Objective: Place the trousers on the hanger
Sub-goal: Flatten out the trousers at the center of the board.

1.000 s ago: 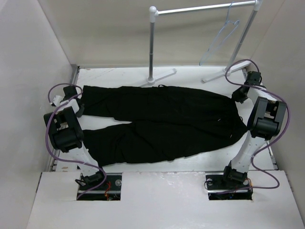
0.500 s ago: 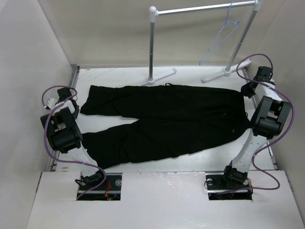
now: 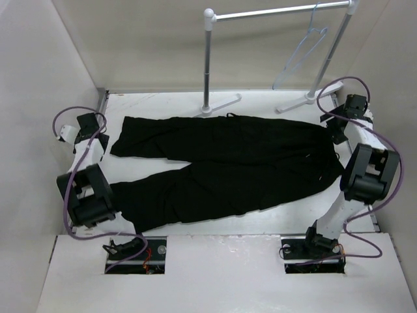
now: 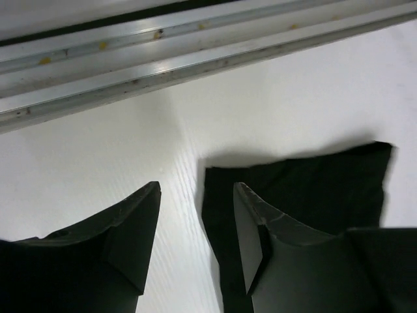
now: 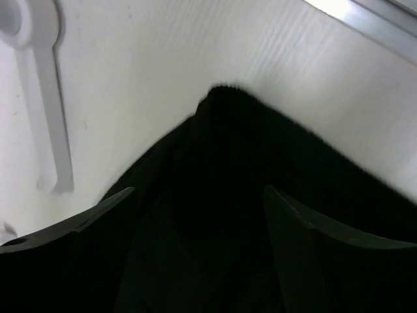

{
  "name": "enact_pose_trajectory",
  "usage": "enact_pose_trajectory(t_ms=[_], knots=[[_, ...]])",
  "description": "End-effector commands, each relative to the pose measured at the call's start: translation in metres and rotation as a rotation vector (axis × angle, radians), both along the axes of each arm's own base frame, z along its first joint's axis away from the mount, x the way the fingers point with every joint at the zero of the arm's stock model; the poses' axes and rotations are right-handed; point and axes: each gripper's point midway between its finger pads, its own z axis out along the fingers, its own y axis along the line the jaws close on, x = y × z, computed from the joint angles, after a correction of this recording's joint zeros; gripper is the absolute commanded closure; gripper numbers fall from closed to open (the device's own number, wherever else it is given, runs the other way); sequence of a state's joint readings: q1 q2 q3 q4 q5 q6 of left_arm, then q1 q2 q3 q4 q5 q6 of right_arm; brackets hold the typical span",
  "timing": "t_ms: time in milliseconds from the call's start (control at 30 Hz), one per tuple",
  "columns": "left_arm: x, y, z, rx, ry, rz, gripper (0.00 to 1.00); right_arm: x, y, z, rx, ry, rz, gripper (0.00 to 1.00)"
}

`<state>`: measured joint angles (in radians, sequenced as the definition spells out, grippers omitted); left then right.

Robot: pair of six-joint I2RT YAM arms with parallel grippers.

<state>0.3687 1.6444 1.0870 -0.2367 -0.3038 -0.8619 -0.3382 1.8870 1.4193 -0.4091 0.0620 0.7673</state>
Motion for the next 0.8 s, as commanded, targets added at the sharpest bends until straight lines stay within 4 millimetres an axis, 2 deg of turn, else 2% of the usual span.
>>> enact_pose_trajectory(t_ms=[0, 100, 167, 200, 267, 333, 400, 467, 533, 633, 700, 767], knots=[[-0.016, -0.021, 0.048, 0.063, -0.058, -0.028, 0.53, -0.010, 0.007, 0.081, -0.093, -0.197, -0.066, 0.15], [-0.052, -0.066, 0.051, 0.049, -0.003, -0.121, 0.54, -0.044, 0.035, 0.098, -0.107, -0.246, -0.066, 0.15], [-0.091, -0.092, 0.039, 0.020, 0.082, -0.173, 0.55, -0.061, 0.057, 0.103, -0.101, -0.269, -0.030, 0.17], [-0.107, -0.098, 0.033, 0.004, 0.120, -0.181, 0.54, -0.074, 0.070, 0.104, -0.105, -0.276, -0.005, 0.19], [-0.148, -0.108, 0.013, -0.041, 0.210, -0.188, 0.52, -0.093, 0.095, 0.105, -0.081, -0.307, 0.050, 0.37], [-0.173, -0.106, -0.006, -0.069, 0.258, -0.154, 0.49, -0.110, 0.126, 0.106, -0.045, -0.334, 0.140, 0.65], [-0.176, -0.106, -0.019, -0.111, 0.258, -0.135, 0.46, -0.126, 0.159, 0.103, 0.004, -0.346, 0.233, 0.73], [-0.167, -0.106, -0.028, -0.127, 0.247, -0.137, 0.46, -0.145, 0.196, 0.097, 0.049, -0.346, 0.350, 0.73], [-0.160, -0.104, -0.032, -0.129, 0.244, -0.128, 0.45, -0.162, 0.222, 0.092, 0.076, -0.346, 0.447, 0.70], [-0.150, -0.095, -0.038, -0.092, 0.255, -0.107, 0.45, -0.187, 0.254, 0.088, 0.105, -0.357, 0.565, 0.61], [-0.143, -0.089, -0.046, -0.075, 0.270, -0.093, 0.46, -0.198, 0.266, 0.085, 0.114, -0.361, 0.619, 0.58], [-0.133, -0.086, -0.055, -0.067, 0.269, -0.089, 0.57, -0.208, 0.273, 0.081, 0.125, -0.363, 0.651, 0.55]])
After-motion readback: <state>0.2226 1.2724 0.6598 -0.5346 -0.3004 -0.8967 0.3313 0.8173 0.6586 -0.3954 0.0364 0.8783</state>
